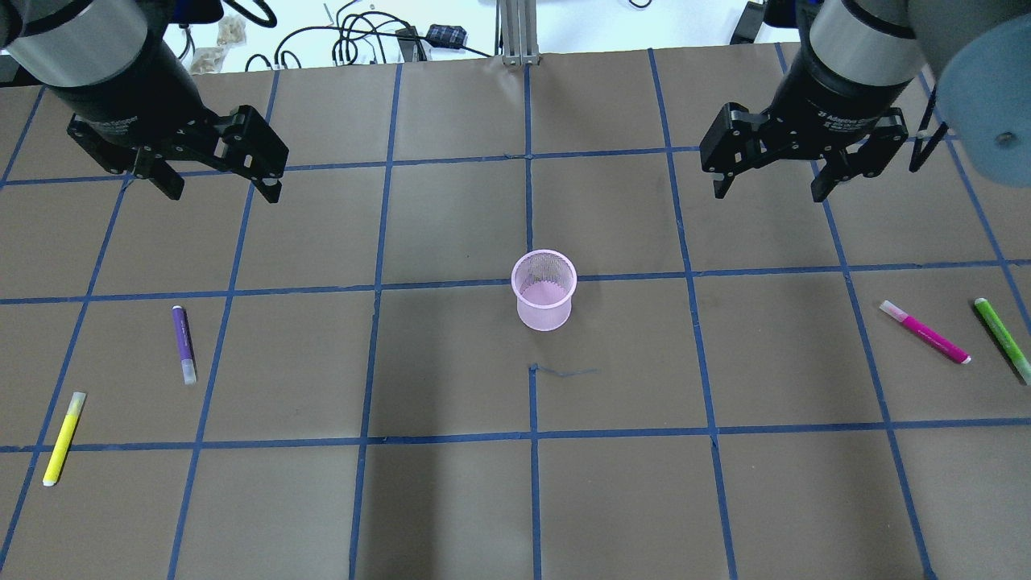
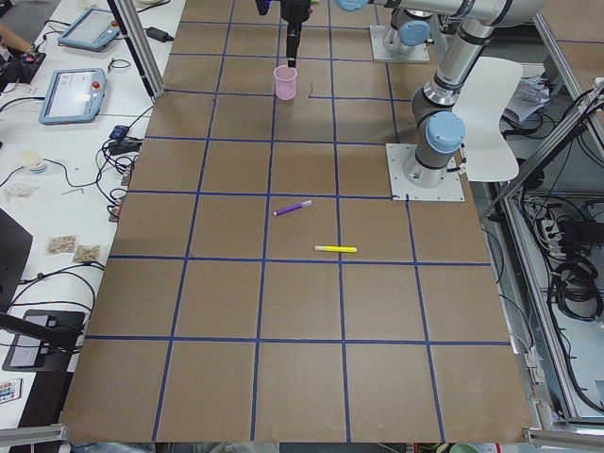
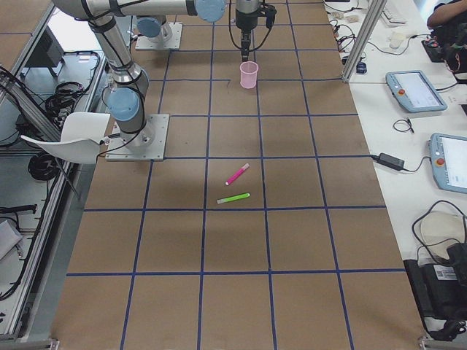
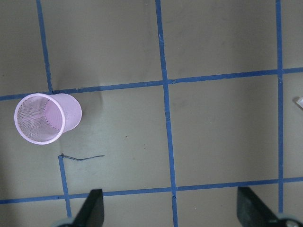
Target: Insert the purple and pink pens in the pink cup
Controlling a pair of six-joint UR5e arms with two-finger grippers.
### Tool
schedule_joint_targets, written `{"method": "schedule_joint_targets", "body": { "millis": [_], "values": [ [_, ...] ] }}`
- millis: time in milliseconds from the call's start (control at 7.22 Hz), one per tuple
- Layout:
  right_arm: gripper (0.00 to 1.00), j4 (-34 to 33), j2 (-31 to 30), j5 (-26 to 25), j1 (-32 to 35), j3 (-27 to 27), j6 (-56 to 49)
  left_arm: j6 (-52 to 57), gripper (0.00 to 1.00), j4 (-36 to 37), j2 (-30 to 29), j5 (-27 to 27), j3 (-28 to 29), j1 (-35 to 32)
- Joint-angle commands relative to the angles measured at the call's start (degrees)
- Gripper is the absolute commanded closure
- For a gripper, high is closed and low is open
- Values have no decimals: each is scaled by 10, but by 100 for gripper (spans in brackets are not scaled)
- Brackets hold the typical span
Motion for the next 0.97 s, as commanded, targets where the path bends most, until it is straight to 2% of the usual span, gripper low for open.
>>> {"method": "schedule_joint_targets", "body": {
  "millis": [0, 692, 831],
  "values": [
    [0, -2, 0, -6, 1, 1, -3, 0, 0, 0, 1, 0, 0, 0],
    [0, -3, 3, -10, 0, 2, -15, 0, 0, 0, 1, 0, 0, 0],
    [0, -11, 10, -16, -8, 3, -66, 0, 0, 0, 1, 0, 0, 0]
  ]
}}
